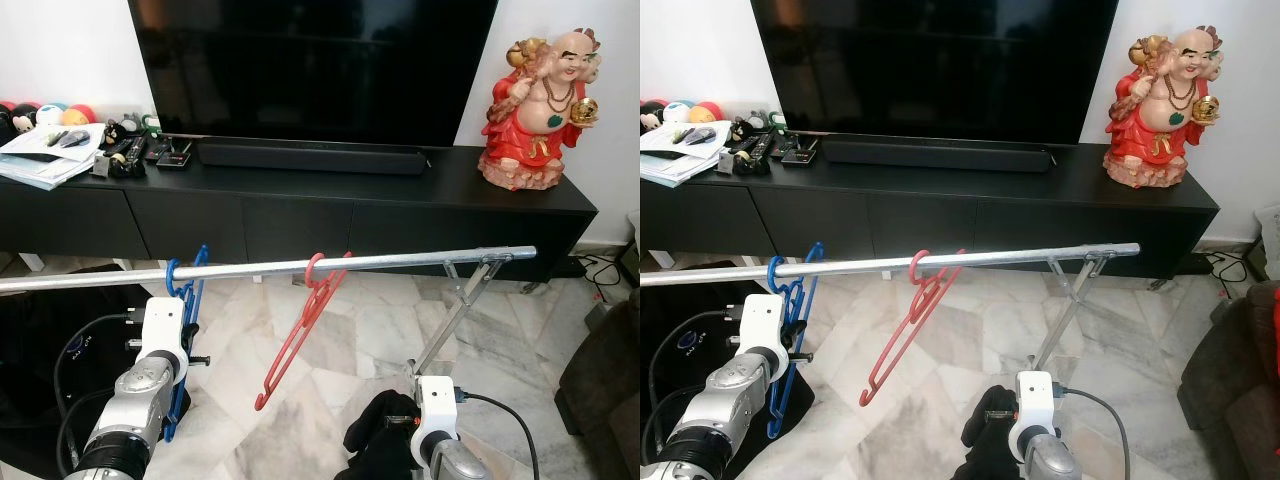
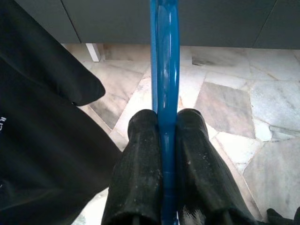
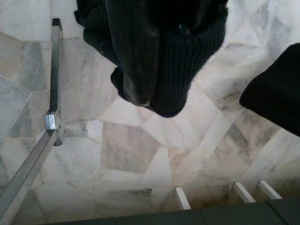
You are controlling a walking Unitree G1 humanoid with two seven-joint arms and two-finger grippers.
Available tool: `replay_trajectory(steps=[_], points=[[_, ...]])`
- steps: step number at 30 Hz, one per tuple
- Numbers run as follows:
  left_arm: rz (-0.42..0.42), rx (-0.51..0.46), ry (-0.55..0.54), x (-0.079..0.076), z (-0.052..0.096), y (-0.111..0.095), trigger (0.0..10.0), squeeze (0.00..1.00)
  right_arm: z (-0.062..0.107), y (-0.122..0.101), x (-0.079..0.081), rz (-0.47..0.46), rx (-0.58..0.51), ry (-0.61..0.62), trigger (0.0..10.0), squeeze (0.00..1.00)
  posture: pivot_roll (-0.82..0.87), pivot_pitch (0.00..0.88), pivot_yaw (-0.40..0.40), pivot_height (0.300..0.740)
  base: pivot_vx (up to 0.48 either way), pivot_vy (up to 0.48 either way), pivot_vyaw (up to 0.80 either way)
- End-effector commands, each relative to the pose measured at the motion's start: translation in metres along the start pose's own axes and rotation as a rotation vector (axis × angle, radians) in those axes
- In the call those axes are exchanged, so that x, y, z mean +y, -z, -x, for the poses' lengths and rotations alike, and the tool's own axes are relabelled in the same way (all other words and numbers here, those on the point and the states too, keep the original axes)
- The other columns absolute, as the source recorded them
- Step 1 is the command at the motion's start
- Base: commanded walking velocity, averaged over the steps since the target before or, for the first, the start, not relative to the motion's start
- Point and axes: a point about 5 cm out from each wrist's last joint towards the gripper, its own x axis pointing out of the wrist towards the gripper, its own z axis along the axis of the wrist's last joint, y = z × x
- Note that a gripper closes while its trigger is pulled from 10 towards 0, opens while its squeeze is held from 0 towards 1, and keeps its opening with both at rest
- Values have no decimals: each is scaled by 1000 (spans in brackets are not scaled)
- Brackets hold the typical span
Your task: Hang hanger
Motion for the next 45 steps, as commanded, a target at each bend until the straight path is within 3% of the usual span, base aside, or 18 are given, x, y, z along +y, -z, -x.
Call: replay_trajectory(steps=[1,5,10,15,22,26,32,33,34,35,36,37,39,40,43,45], points=[[-15,-3,2,-3,-1,-1,0,0,0,-3,0,-3,-11,1,10000,0,116,0,-18,740,0,0,0],[-7,-9,7,-4,0,1,0,0,0,-2,0,-4,-9,1,10000,0,116,0,-18,740,0,0,0],[-23,-121,-15,-3,3,-9,0,0,1,0,-2,-5,-7,5,10000,0,113,0,-20,740,0,0,0],[-47,-166,-21,-2,6,-14,0,0,1,1,-4,-7,-5,10,10000,0,116,0,-21,740,0,0,0],[-76,-175,5,0,21,-1,0,0,2,2,-4,-7,-1,12,10000,0,112,0,-21,740,0,0,0],[-101,-149,32,0,36,18,0,0,2,3,-4,-7,1,12,10000,0,114,0,-21,740,0,0,0],[-118,-99,24,5,44,36,0,0,2,3,-4,-9,0,14,10000,0,122,0,-19,740,0,0,0],[-138,-67,29,6,45,44,4078,0,2,3,-4,-8,0,14,10000,0,126,0,-20,740,0,0,0],[-191,-25,37,7,45,55,10000,0,2,3,-3,-9,0,13,10000,0,121,0,-18,740,0,0,0],[-229,2,43,8,46,62,10000,0,2,3,-3,-9,0,12,10000,0,121,0,-18,740,0,0,0],[-199,89,38,12,47,81,10000,0,2,2,-3,-10,-1,12,10000,0,121,0,-18,740,0,0,0],[-199,89,38,12,47,81,10000,0,2,2,-3,-10,-1,12,10000,0,121,0,-18,740,0,0,0],[-158,228,22,15,51,111,10000,0,2,2,-4,-13,-5,19,10000,0,121,0,-14,740,0,0,0],[-158,228,22,15,51,111,10000,0,2,2,-4,-13,-5,19,10000,0,121,0,-14,740,0,0,0],[-174,381,-3,18,65,145,10000,0,2,2,-5,-14,-5,28,10000,0,116,0,-10,740,0,0,0],[-207,434,2,19,72,157,10000,0,2,2,-6,-14,-5,31,10000,0,110,0,-9,740,0,0,0]])
